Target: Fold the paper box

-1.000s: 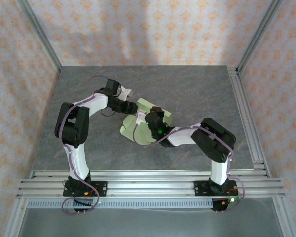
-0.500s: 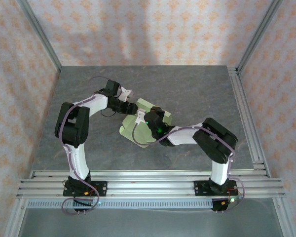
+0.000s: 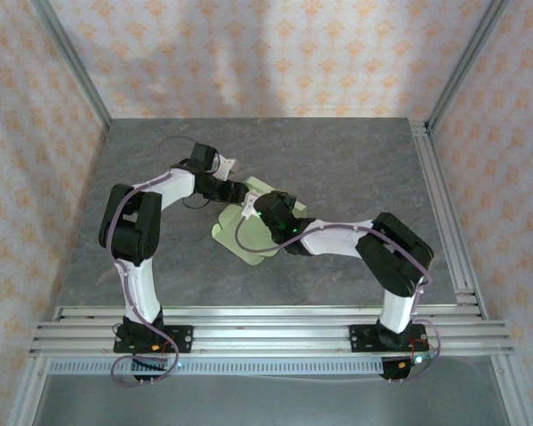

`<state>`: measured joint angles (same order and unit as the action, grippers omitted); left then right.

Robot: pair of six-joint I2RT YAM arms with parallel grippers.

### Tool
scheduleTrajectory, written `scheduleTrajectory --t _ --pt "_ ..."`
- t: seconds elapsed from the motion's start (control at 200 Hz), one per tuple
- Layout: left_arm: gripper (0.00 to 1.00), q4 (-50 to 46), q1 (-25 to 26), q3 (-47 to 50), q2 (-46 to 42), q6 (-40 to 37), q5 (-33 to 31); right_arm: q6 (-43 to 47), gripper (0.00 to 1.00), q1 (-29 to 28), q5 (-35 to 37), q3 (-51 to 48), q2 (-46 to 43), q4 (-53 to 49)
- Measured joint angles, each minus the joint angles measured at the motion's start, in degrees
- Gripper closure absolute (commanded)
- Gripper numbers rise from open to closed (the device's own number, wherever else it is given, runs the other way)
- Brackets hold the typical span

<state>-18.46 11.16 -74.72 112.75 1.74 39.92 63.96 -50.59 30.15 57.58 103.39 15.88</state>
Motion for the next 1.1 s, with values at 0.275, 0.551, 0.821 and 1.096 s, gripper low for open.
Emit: scheduleTrajectory --t 0.275,0.551,0.821,1.096 --pt "0.47 0.7 1.2 0.0 0.0 1.0 -0.1 -4.5 1.0 0.0 -1.0 2.6 -0.2 -5.7" --pt "0.48 5.3 2.3 3.5 -1.9 0.7 -0.1 -8.0 1.0 0.0 -3.5 4.3 -0.6 -9.9" --pt "0.64 10.6 2.4 7.8 -5.4 -2.8 -0.5 -11.4 1.0 -0.2 -7.9 4.7 -0.7 -13.2" --pt "0.74 14.6 2.5 11.5 -7.0 -3.5 -1.2 -11.7 0.99 -0.2 -8.8 5.4 -0.7 -14.7"
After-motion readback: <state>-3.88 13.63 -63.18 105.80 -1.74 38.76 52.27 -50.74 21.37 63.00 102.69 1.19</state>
